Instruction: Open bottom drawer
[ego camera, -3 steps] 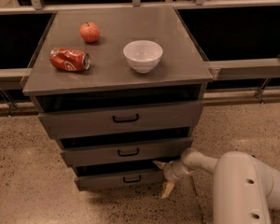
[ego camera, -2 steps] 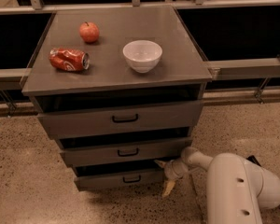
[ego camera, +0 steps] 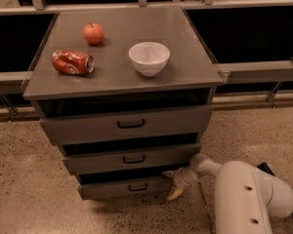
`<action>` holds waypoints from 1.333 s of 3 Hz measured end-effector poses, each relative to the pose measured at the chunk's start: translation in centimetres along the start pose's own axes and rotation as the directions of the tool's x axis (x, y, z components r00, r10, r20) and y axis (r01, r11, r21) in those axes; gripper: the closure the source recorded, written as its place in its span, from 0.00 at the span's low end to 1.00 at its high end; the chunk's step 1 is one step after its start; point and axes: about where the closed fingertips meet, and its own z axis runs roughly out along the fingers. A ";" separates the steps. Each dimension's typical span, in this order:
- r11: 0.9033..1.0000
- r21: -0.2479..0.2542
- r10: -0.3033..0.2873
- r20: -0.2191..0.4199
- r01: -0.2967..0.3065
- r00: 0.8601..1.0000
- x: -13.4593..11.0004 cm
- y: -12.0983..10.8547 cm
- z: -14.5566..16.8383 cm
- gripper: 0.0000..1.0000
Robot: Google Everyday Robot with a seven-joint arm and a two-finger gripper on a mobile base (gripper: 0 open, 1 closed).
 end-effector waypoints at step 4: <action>0.991 -0.135 -0.028 -0.015 0.025 1.000 -2.8 9.6 -2.4 0.38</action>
Offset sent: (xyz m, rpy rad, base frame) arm -0.0576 -0.0072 0.0019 0.0125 0.0629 0.0417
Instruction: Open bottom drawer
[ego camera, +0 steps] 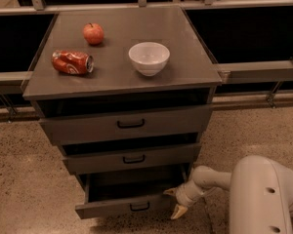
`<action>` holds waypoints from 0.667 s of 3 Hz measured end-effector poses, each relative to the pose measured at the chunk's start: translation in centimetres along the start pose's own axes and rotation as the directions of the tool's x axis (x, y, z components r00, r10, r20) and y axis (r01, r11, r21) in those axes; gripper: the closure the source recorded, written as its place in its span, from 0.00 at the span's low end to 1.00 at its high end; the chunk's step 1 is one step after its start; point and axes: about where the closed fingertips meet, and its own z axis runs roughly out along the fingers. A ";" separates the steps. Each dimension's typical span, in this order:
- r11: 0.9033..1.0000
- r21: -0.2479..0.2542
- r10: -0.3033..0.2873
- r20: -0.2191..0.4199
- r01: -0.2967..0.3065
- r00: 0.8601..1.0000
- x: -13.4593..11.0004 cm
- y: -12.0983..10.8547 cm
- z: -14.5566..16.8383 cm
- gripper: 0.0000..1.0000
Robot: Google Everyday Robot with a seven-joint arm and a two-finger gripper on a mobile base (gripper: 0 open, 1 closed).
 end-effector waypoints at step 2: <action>0.999 -0.029 0.019 0.044 -0.018 0.999 -1.2 3.4 0.0 0.00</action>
Offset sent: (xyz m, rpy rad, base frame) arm -0.0182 0.0312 0.0401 0.3571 -0.0774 0.0192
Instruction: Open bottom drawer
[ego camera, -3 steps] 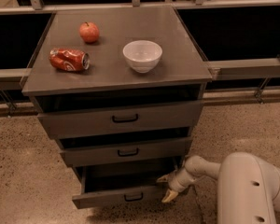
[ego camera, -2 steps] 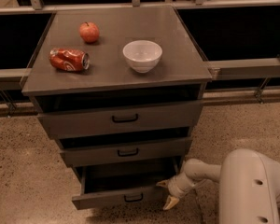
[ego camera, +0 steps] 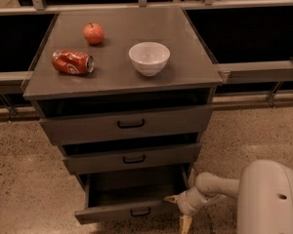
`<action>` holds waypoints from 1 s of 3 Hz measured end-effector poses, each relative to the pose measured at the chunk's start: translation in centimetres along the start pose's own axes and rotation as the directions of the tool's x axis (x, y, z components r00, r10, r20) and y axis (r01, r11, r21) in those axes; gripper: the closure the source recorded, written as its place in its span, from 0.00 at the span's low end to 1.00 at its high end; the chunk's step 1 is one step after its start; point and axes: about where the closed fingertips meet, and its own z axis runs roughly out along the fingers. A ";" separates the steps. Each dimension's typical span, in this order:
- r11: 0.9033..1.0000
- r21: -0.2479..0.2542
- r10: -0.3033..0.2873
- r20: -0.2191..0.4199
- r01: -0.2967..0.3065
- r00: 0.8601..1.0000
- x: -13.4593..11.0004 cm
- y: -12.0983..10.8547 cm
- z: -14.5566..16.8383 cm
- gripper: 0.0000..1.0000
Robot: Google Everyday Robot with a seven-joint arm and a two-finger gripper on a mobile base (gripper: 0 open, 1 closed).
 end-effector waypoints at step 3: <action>0.975 0.194 -0.140 0.150 0.110 0.979 -4.0 -7.9 -2.3 0.00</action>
Offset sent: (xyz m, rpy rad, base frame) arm 0.0744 0.0414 0.1094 0.2940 -0.3106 0.0313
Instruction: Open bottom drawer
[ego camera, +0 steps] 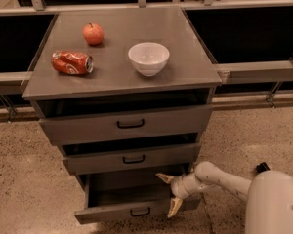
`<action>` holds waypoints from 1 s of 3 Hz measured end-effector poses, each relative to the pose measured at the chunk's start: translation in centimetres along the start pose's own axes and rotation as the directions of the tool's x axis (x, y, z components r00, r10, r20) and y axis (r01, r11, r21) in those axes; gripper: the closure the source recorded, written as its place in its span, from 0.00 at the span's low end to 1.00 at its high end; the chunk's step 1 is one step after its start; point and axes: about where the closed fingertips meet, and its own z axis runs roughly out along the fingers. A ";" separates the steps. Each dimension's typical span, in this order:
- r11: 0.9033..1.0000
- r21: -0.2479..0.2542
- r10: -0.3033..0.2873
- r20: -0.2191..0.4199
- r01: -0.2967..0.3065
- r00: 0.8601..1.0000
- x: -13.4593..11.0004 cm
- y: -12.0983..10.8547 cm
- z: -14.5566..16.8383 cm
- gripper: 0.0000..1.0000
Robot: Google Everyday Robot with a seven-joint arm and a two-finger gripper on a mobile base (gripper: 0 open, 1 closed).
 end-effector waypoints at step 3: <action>0.990 -0.135 0.043 -0.004 -0.043 0.999 1.9 3.6 3.6 0.42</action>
Offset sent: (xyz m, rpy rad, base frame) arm -0.0070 0.0098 -0.0453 -0.0396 0.0937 0.0740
